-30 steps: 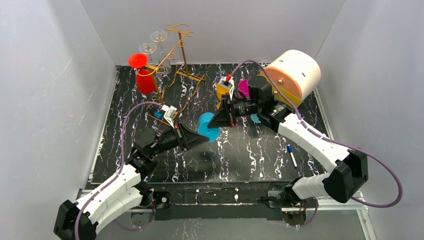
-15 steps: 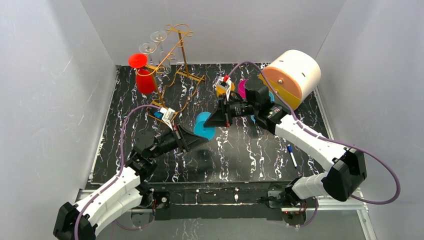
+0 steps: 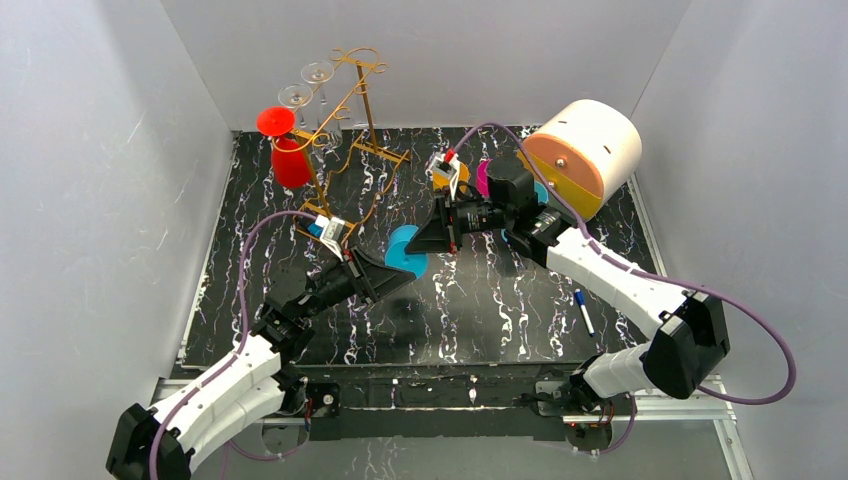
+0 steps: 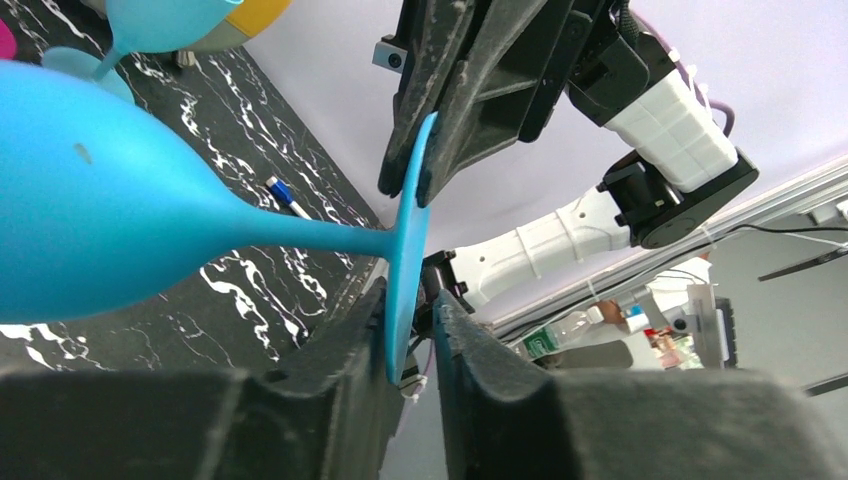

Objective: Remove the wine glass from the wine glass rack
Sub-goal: Place the wine glass at the center of the board.

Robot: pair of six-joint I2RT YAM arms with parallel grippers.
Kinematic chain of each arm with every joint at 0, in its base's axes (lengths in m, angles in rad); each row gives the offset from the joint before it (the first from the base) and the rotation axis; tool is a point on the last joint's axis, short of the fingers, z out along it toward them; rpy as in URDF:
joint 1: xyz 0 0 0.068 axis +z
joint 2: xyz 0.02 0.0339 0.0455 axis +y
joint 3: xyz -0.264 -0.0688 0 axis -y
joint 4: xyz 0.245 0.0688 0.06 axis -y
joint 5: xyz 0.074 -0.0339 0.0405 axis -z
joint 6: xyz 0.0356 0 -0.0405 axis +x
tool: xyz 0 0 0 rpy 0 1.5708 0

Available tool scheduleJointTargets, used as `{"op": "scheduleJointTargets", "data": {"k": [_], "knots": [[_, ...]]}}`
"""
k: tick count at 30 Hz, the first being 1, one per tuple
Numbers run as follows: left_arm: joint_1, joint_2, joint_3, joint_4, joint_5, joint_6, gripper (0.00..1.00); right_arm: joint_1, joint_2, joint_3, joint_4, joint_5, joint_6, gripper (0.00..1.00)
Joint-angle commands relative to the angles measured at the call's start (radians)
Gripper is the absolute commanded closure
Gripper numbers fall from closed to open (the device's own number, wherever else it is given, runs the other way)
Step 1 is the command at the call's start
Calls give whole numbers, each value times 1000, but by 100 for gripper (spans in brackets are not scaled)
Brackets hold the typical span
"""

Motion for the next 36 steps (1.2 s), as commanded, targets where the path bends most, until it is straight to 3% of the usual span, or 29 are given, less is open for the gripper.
{"op": "scheduleJointTargets", "data": {"k": [1,7,9,15,21,26,29,33,36], "knots": [[-4,-16,-18,69,-28,6,74,3,-1,13,2,-22,-20,99],[-3,-17,-38,76,-34,6,100,3,-11,9,8,-25,-20,99],[-4,-26,-47,78,-42,9,100,3,-17,11,4,-32,-21,98],[-4,-61,-64,78,-29,43,100,3,-42,-2,14,-39,-33,84],[-4,-88,-70,79,-40,66,100,3,-50,-5,10,-65,-42,99],[-4,-80,-58,84,-66,49,99,3,-36,-3,10,-86,-44,99],[-4,-52,-47,87,-50,34,89,3,-40,-4,12,-91,-52,99],[-4,-51,-55,102,-78,18,87,4,-47,-12,24,-83,-55,99],[-4,-58,-63,114,-84,19,96,3,-48,-17,23,-71,-54,99]]}}
